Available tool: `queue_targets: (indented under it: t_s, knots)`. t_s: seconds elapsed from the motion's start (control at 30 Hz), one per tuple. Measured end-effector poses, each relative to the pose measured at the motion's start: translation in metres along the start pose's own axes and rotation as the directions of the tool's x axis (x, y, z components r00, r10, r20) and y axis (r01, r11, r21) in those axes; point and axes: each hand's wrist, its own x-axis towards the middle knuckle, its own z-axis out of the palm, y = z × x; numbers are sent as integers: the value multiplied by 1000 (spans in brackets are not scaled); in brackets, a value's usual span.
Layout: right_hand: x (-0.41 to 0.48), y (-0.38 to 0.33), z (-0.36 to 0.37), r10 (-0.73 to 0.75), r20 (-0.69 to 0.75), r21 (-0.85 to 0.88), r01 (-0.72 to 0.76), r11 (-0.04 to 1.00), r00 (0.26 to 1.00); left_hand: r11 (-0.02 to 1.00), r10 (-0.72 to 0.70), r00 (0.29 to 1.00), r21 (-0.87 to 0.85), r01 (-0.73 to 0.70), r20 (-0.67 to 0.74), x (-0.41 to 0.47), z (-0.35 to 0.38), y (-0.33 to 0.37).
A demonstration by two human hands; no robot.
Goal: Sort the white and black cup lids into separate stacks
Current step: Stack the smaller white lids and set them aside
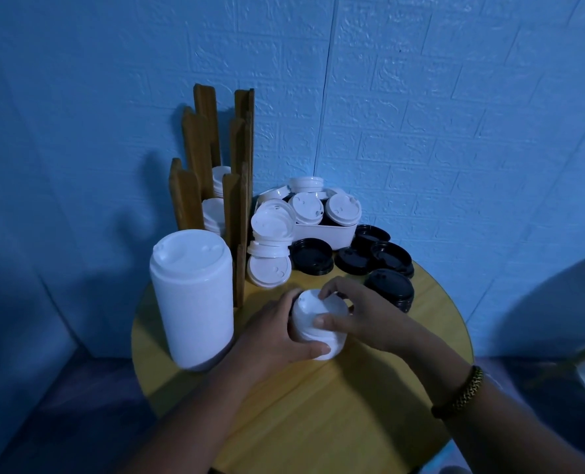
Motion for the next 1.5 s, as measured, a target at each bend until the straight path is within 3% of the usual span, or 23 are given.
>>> queue_targets:
  t_s: [0.23,0.4,0.6,0.77,1.17,1.37,1.5]
  knots:
    - [2,0,-19,58,171,-148,-33,988,984,1000,9,1000,-27,-9,2,0,0,-4]
    - [1,-8,3,3,-5,-350,-5,937,1000,1000,19,1000,-9,-19,-24,0,1,-2]
    - [-5,0,9,-29,-21,-208,25,978,999,999,0,1000,-40,0,19,-1,-1,0]
    - [-7,-2,27,-38,-181,-296,-18,955,983,1000,-17,1000,-16,18,22,-4,-1,0]
    - [19,-15,1,-12,-8,-175,11,985,1000,997,-27,998,-71,23,-63,-8,-4,-4]
    - [13,-7,15,-39,-114,-222,13,975,993,997,-31,999,-66,28,-36,-8,-1,-4]
    - [17,-12,8,-53,-57,-225,39,974,997,998,-33,999,-55,32,-18,-7,0,-7]
